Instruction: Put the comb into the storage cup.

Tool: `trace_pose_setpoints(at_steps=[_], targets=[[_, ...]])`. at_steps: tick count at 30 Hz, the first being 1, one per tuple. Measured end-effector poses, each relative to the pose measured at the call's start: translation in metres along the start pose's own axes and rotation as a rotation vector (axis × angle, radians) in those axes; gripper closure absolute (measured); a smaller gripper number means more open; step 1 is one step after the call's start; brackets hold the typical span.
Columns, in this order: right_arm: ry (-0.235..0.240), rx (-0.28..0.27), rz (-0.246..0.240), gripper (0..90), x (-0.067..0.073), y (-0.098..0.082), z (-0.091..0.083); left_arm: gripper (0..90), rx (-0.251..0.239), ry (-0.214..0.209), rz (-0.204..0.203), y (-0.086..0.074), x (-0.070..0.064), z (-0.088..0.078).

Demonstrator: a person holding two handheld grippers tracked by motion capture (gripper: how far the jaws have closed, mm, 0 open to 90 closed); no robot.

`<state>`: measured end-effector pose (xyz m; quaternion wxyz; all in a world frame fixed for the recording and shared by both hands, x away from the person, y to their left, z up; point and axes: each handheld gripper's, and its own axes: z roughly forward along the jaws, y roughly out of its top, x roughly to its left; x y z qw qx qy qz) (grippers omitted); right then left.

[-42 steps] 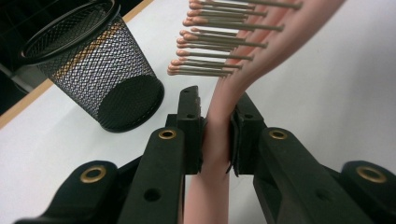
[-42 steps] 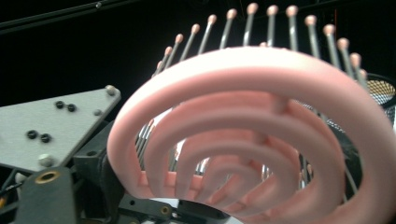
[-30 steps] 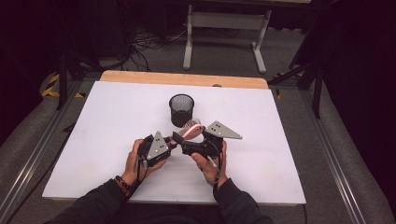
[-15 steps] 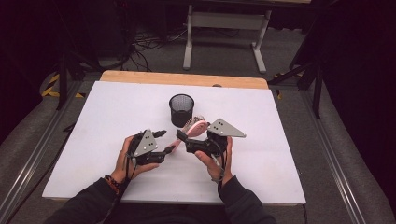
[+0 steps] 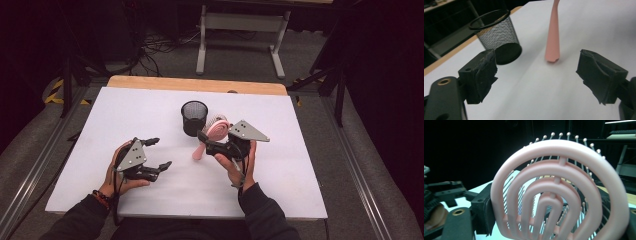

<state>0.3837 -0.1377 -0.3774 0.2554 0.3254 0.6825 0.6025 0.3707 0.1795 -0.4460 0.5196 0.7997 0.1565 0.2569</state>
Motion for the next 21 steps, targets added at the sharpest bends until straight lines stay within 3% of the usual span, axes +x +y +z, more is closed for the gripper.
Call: trace_pose_setpoints(at_steps=[11,14,21], targets=[[-0.028,0.004,-0.023,23.1,-0.007,0.011,-0.002,11.5,-0.018,0.038,-0.052,-0.023,0.013,-0.031],[-0.038,0.009,-0.024,23.1,-0.01,0.013,0.0,8.6,-0.033,0.034,-0.1,-0.032,0.021,-0.039],[-0.063,0.007,-0.03,23.2,-0.019,0.024,0.001,5.6,-0.05,0.062,-0.137,-0.042,0.03,-0.055]])
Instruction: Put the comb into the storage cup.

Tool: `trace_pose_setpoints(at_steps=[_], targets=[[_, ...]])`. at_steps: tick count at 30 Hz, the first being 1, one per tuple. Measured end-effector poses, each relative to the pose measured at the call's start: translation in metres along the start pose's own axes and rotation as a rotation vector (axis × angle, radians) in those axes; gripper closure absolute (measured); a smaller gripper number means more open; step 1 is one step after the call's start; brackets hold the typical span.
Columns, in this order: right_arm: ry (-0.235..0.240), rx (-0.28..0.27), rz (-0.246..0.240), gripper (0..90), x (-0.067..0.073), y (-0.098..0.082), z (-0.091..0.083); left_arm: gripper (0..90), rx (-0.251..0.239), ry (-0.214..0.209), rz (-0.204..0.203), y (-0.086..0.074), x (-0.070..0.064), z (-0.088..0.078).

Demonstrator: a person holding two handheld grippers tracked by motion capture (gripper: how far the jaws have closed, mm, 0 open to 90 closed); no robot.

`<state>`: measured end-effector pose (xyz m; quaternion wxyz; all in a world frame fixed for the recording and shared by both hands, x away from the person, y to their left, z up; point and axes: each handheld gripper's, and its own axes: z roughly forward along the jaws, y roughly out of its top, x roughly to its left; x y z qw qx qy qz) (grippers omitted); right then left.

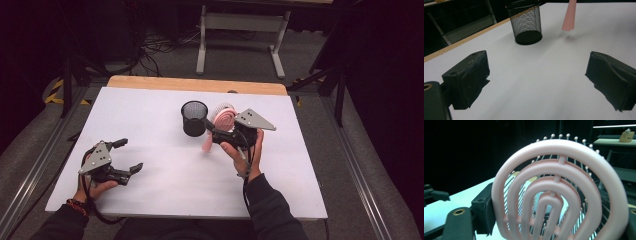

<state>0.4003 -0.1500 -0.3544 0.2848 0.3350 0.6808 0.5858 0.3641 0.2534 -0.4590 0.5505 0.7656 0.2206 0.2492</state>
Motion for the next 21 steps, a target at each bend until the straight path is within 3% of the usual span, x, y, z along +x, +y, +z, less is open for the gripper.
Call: trace_pose_setpoints(at_steps=[6,11,18,21], targets=[[-0.037,-0.013,0.012,23.3,-0.014,0.012,0.0,4.6,-0.012,-0.015,-0.016,-0.003,0.002,-0.004],[-0.075,-0.011,0.02,23.3,-0.023,0.018,0.002,5.0,0.011,-0.034,0.026,-0.004,-0.001,-0.001],[-0.095,-0.018,0.033,23.3,-0.029,0.029,0.007,4.7,-0.011,-0.049,0.005,-0.002,0.001,-0.003],[-0.112,-0.014,0.012,23.4,-0.03,0.037,0.008,4.7,-0.021,-0.041,0.008,0.0,-0.001,-0.006]])
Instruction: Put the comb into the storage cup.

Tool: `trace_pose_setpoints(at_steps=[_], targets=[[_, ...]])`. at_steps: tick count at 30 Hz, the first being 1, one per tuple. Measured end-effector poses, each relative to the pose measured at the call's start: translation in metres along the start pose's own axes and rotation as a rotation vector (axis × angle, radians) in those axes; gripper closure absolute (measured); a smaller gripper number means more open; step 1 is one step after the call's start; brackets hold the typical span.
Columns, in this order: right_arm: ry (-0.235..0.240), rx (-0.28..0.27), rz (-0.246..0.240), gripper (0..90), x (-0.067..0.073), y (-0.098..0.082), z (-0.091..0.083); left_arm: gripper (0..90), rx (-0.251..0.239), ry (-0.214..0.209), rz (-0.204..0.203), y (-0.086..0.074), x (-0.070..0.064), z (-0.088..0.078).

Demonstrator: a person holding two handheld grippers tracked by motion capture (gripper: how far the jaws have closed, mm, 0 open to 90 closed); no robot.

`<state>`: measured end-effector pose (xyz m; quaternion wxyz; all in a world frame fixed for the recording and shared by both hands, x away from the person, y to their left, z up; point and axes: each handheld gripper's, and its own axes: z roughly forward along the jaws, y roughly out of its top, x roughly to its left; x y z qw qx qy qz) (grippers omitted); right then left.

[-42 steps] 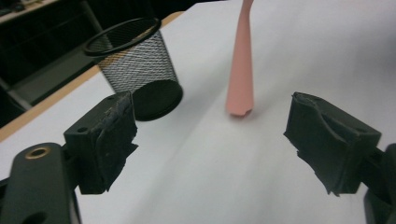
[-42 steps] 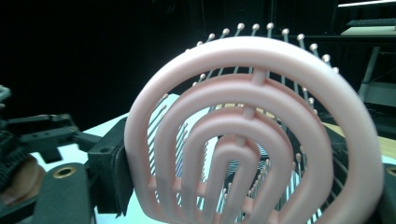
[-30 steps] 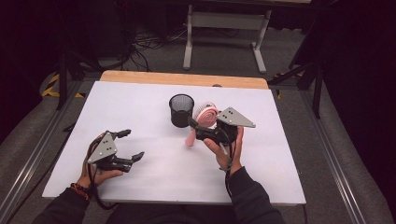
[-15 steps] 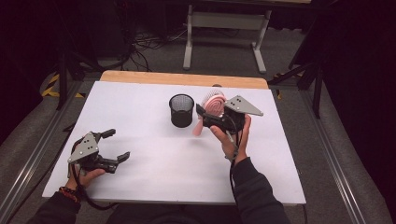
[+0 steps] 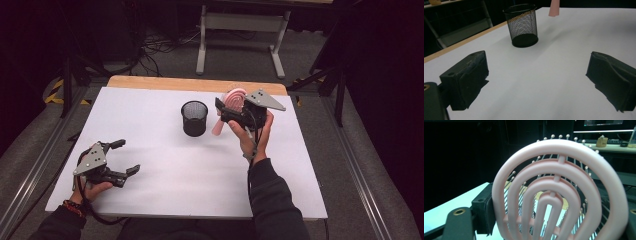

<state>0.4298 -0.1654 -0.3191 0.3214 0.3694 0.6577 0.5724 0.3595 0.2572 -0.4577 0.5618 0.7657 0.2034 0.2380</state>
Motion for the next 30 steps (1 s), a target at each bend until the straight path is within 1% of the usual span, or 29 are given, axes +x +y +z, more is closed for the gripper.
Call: trace_pose_setpoints(at_steps=[1,3,5,7,8,11,14,16,24,26,30], targets=[[0.011,0.006,0.002,23.4,-0.001,0.004,0.001,4.8,-0.006,-0.004,-0.005,0.0,0.0,0.0],[0.01,-0.002,0.004,23.5,-0.002,0.009,0.001,4.7,0.004,-0.01,0.004,0.0,-0.001,0.001],[0.008,0.0,-0.007,23.5,-0.001,0.014,0.002,5.1,0.002,-0.023,0.008,0.0,-0.001,0.0],[0.01,0.003,-0.014,23.5,-0.001,0.017,0.004,5.1,0.001,-0.019,0.011,0.0,-0.001,0.0],[0.006,0.004,-0.021,23.5,0.0,0.022,0.007,5.2,-0.001,-0.02,0.005,0.0,0.0,0.0],[0.01,0.003,-0.026,23.5,0.001,0.029,0.011,5.0,-0.002,-0.018,-0.005,-0.001,0.001,0.0],[0.01,-0.005,-0.039,23.5,0.003,0.038,0.015,5.4,0.001,-0.018,-0.005,-0.002,0.001,0.001],[0.016,-0.01,-0.045,23.5,0.005,0.043,0.018,5.7,0.008,-0.02,0.003,-0.002,-0.001,0.002],[0.025,-0.024,-0.066,23.5,0.015,0.063,0.029,5.2,0.002,-0.027,-0.003,-0.003,-0.003,0.002],[0.023,-0.032,-0.061,23.5,0.018,0.066,0.033,5.2,0.0,-0.031,-0.005,-0.003,-0.003,0.001],[0.033,-0.027,-0.054,23.6,0.022,0.069,0.043,5.8,-0.001,-0.036,-0.006,-0.003,-0.002,0.001]])
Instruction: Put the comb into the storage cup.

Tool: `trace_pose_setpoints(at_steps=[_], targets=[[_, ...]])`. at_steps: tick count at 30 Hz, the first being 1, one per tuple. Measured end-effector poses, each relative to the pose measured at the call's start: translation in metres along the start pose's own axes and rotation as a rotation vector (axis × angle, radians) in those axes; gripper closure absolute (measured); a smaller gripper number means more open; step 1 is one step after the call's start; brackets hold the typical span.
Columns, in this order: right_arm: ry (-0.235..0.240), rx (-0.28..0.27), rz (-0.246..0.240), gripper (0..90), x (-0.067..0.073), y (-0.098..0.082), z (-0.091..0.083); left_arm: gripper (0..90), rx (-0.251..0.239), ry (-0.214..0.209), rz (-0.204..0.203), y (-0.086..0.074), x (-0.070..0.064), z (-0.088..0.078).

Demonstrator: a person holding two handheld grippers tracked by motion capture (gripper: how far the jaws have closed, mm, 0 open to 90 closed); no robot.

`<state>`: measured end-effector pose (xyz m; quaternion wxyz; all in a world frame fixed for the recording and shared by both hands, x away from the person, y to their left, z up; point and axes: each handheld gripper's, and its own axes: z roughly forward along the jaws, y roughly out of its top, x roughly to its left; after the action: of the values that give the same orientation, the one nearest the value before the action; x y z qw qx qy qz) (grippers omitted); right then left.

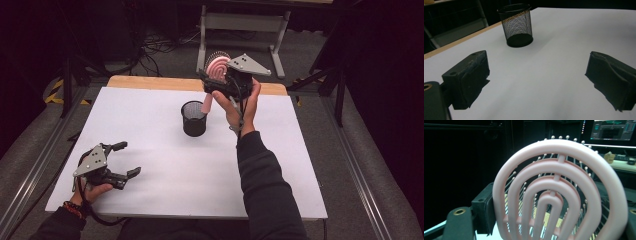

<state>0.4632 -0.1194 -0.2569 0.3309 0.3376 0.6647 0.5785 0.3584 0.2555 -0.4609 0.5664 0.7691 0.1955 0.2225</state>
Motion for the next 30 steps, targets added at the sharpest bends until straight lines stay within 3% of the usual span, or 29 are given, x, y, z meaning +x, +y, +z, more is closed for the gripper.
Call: trace_pose_setpoints(at_steps=[9,17,24,30], targets=[[-0.003,0.028,-0.017,23.6,0.008,-0.003,0.026,5.5,0.002,0.004,0.001,-0.001,0.0,0.0],[-0.03,0.074,0.026,23.5,0.008,-0.025,0.051,5.7,-0.001,0.0,0.006,0.001,-0.002,0.0],[-0.027,0.116,0.048,23.5,0.01,-0.042,0.062,5.7,-0.001,0.002,0.0,0.0,-0.002,-0.002],[-0.013,0.136,0.103,23.4,0.011,-0.061,0.069,5.6,-0.004,0.014,-0.003,0.0,-0.002,-0.003]])
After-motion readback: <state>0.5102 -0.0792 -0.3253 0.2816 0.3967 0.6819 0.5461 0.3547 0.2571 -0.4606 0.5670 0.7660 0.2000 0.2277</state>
